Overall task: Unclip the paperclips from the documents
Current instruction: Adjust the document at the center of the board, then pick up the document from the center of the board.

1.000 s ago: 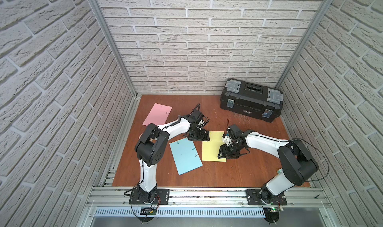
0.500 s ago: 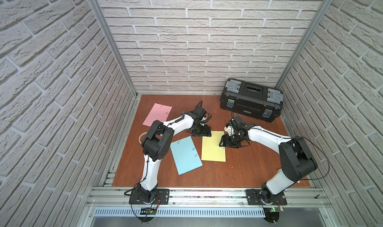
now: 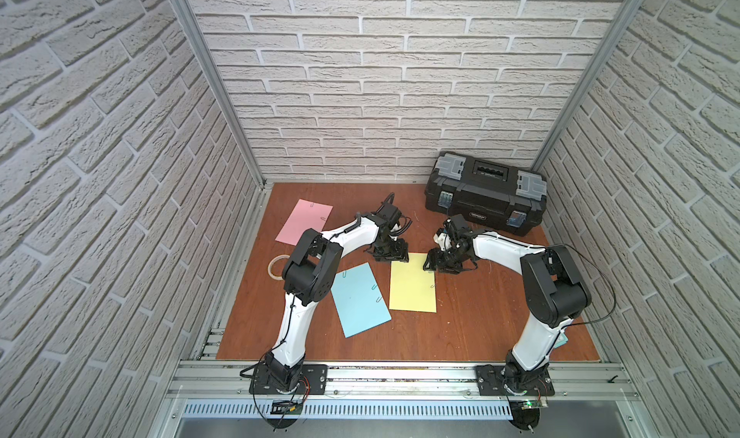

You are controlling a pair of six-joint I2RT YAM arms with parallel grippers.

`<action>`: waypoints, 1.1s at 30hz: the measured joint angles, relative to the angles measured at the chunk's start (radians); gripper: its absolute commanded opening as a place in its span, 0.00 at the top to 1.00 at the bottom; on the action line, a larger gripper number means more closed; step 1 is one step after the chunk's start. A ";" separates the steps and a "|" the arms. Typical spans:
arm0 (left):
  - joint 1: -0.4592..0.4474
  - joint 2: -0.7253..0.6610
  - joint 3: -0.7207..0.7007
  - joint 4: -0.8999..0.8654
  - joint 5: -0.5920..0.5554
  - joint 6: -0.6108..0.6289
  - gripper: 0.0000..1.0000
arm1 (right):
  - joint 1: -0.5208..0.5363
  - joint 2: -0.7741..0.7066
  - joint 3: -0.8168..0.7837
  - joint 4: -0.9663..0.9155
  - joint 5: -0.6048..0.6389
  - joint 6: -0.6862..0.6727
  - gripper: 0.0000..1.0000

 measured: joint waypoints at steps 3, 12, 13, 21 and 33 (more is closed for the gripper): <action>0.000 0.006 0.009 -0.009 0.006 0.000 0.33 | 0.000 0.019 0.022 0.005 -0.002 -0.008 0.37; 0.000 0.013 0.013 -0.015 0.018 0.000 0.40 | -0.001 0.062 0.067 0.015 -0.038 -0.028 0.37; 0.000 0.014 0.014 -0.015 0.021 0.000 0.41 | -0.002 0.063 0.067 0.018 -0.042 -0.030 0.37; 0.000 0.027 0.027 -0.017 0.032 0.000 0.45 | -0.002 0.071 0.061 0.059 -0.087 -0.044 0.36; 0.000 0.027 0.027 -0.015 0.032 -0.008 0.53 | -0.002 0.076 0.050 0.110 -0.145 -0.044 0.31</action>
